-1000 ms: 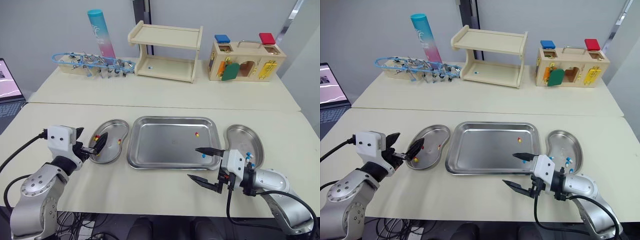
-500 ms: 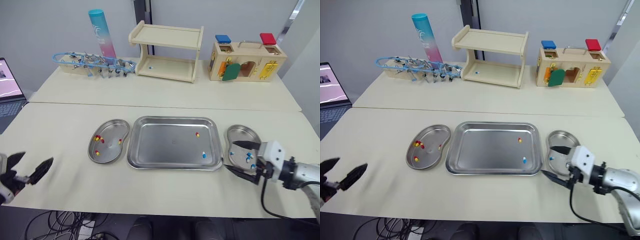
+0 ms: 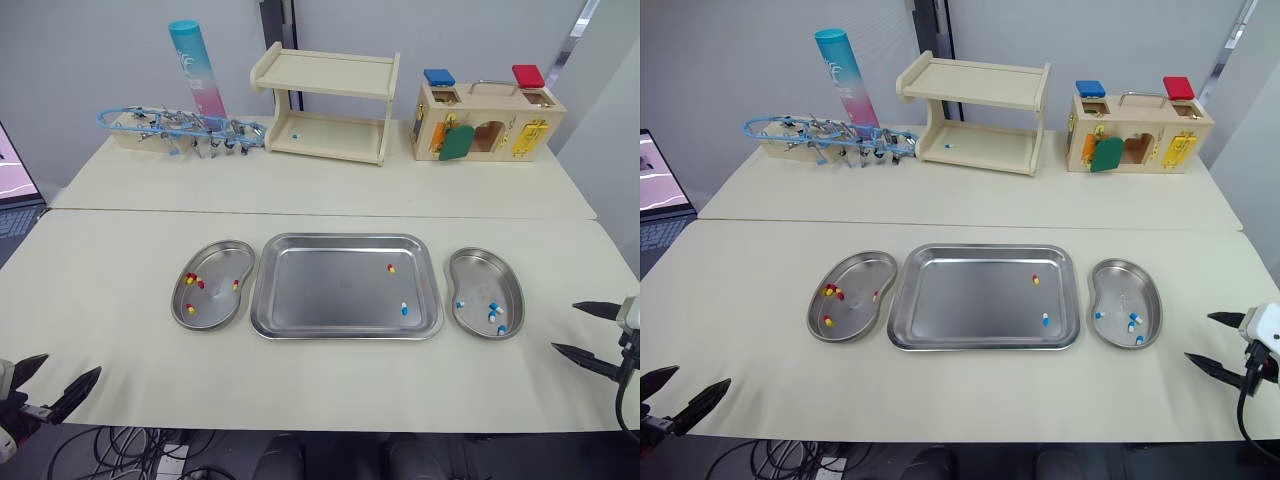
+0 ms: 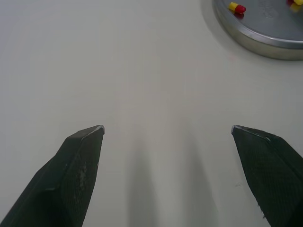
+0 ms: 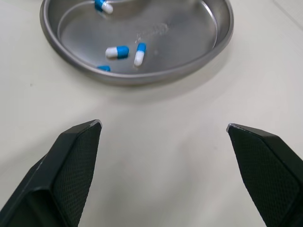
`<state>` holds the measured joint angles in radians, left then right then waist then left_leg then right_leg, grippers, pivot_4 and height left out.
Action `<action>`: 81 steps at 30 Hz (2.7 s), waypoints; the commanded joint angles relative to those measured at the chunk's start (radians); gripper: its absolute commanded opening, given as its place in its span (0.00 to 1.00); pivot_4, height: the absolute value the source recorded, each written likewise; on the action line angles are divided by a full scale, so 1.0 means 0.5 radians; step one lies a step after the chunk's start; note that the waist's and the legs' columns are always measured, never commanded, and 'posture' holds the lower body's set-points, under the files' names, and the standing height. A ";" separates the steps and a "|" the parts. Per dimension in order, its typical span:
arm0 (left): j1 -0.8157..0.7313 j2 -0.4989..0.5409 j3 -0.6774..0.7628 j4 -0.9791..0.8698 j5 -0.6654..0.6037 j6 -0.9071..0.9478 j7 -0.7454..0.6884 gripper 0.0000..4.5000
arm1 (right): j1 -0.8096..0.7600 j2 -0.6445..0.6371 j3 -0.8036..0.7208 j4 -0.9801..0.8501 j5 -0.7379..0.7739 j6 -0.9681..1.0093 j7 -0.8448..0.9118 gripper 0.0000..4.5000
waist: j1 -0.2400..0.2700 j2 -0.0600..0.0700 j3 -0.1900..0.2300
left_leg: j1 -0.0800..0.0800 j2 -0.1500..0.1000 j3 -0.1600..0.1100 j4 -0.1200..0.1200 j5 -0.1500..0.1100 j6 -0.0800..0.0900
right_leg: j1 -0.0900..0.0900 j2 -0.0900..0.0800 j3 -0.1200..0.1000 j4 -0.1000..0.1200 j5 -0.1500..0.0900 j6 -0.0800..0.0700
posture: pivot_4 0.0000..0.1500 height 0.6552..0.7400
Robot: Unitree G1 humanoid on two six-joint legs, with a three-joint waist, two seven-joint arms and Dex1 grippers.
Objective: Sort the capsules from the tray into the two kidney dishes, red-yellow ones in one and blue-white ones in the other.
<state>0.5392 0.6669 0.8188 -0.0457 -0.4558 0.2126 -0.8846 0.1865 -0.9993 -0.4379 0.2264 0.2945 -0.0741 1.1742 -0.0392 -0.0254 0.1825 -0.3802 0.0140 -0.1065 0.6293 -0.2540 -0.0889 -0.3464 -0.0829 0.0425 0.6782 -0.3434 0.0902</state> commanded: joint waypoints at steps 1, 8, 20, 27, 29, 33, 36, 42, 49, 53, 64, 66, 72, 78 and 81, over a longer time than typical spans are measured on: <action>0.053 -0.008 0.037 -0.082 -0.049 -0.008 -0.028 0.99 | -0.025 -0.039 -0.051 0.043 -0.021 -0.021 -0.034 1.00 | 0.002 0.000 0.000 | 0.000 0.000 0.000 0.000 0.000 0.000 | 0.000 0.000 0.000 0.000 0.000 0.000 | 1.00 1.00; 0.158 -0.022 -0.142 -0.455 -0.241 0.030 -0.305 0.99 | -0.017 -0.038 -0.023 0.071 -0.073 -0.047 -0.055 1.00 | 0.011 0.002 -0.001 | 0.000 0.000 0.000 0.000 0.000 0.000 | 0.002 0.000 0.000 -0.001 0.000 0.000 | 1.00 1.00; 0.126 -0.107 -0.777 -0.949 -0.336 -0.165 -0.675 0.99 | 0.084 -0.008 -0.061 0.016 -0.089 -0.088 -0.122 1.00 | 0.014 0.003 -0.001 | 0.001 0.000 0.001 0.001 0.000 0.000 | 0.006 0.000 0.000 -0.006 0.000 0.000 | 1.00 1.00; -0.104 -0.246 -1.014 -0.820 -0.229 -0.413 -0.636 0.99 | 0.164 -0.009 -0.083 -0.069 -0.047 -0.042 -0.116 1.00 | 0.013 0.006 -0.002 | 0.002 0.000 0.000 0.001 0.000 0.000 | 0.008 0.000 -0.001 -0.006 0.000 0.000 | 1.00 1.00; -0.127 -0.248 -1.042 -0.799 -0.232 -0.433 -0.640 0.99 | 0.177 -0.009 -0.093 -0.075 -0.047 -0.045 -0.121 1.00 | 0.012 0.006 -0.002 | 0.002 0.000 0.000 0.001 0.000 0.000 | 0.008 0.000 -0.001 -0.006 0.000 0.000 | 1.00 1.00; -0.138 -0.250 -1.089 -0.787 -0.247 -0.465 -0.644 0.99 | 0.213 -0.029 -0.126 -0.057 -0.061 -0.046 -0.116 1.00 | 0.014 0.006 -0.002 | 0.002 0.000 0.000 0.001 0.000 0.000 | 0.008 0.000 -0.001 -0.006 0.000 0.000 | 1.00 1.00; -0.149 -0.250 -1.115 -0.773 -0.249 -0.487 -0.636 0.99 | 0.229 -0.039 -0.142 -0.071 -0.057 -0.017 -0.125 1.00 | 0.015 0.006 -0.002 | 0.002 0.000 0.000 0.001 0.000 0.000 | 0.008 0.000 -0.001 -0.006 0.000 0.000 | 1.00 1.00; -0.166 -0.260 -1.156 -0.744 -0.263 -0.513 -0.632 0.99 | 0.177 -0.032 -0.150 -0.285 0.005 0.064 -0.116 1.00 | 0.011 0.006 -0.003 | 0.002 0.000 0.000 0.001 0.000 0.000 | 0.008 0.000 -0.001 -0.006 0.000 0.000 | 1.00 1.00; -0.192 -0.250 -1.198 -0.701 -0.256 -0.540 -0.643 0.99 | 0.030 -0.056 -0.051 -0.748 0.149 0.362 -0.113 1.00 | 0.014 0.007 -0.003 | 0.002 0.000 -0.002 0.001 0.000 0.000 | 0.008 0.000 -0.002 -0.006 0.000 0.001 | 1.00 1.00; -0.190 -0.257 -1.214 -0.699 -0.257 -0.548 -0.642 0.99 | -0.122 -0.055 0.161 -1.182 0.263 0.718 -0.211 1.00 | 0.014 0.007 -0.003 | 0.001 0.000 -0.003 0.001 0.000 0.000 | 0.008 0.000 -0.003 -0.006 0.000 0.001 | 1.00 1.00; -0.185 -0.273 -1.273 -0.720 -0.261 -0.573 -0.602 1.00 | -0.727 0.018 0.821 -1.430 0.239 1.268 -0.398 0.96 | 0.023 0.005 -0.001 | -0.001 0.000 -0.005 0.001 0.000 0.000 | 0.007 0.000 -0.005 -0.008 0.000 0.001 | 1.00 1.00; -0.189 -0.273 -1.277 -0.717 -0.258 -0.580 -0.597 1.00 | -0.789 0.041 0.882 -1.404 0.208 1.293 -0.417 0.86 | 0.021 0.005 -0.001 | -0.001 0.000 -0.005 0.001 0.000 0.000 | 0.006 0.000 -0.005 -0.008 0.000 0.001 | 1.00 1.00; -0.181 -0.268 -1.269 -0.718 -0.255 -0.575 -0.581 1.00 | -0.891 0.091 0.975 -1.399 0.162 1.374 -0.460 0.55 | 0.021 0.005 -0.001 | -0.002 0.000 -0.005 0.001 0.000 0.000 | 0.005 0.000 -0.005 -0.008 0.000 0.001 | 1.00 1.00; -0.158 -0.263 -1.274 -0.727 -0.254 -0.590 -0.578 1.00 | -0.955 0.107 1.057 -1.442 0.102 1.537 -0.543 0.55 | 0.020 0.005 -0.001 | -0.002 0.000 -0.005 0.001 0.000 0.000 | 0.004 0.000 -0.005 -0.007 0.000 0.001 | 1.00 1.00; -0.152 -0.259 -1.276 -0.729 -0.253 -0.596 -0.578 1.00 | -0.989 0.114 1.082 -1.446 0.085 1.575 -0.539 0.55 | 0.019 0.005 -0.001 | -0.002 0.000 -0.005 0.001 0.000 0.000 | 0.004 0.000 -0.005 -0.007 0.000 0.001 | 1.00 1.00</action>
<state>0.4568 0.5307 0.1818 -0.3875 -0.5756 -0.0689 -1.1700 -0.2897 -0.9386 0.1086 -0.4593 0.3360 0.7077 0.9088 -0.0295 -0.0228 0.1820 -0.3813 0.0138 -0.1090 0.6296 -0.2540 -0.0890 -0.3446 -0.0829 0.0401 0.6747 -0.3432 0.0905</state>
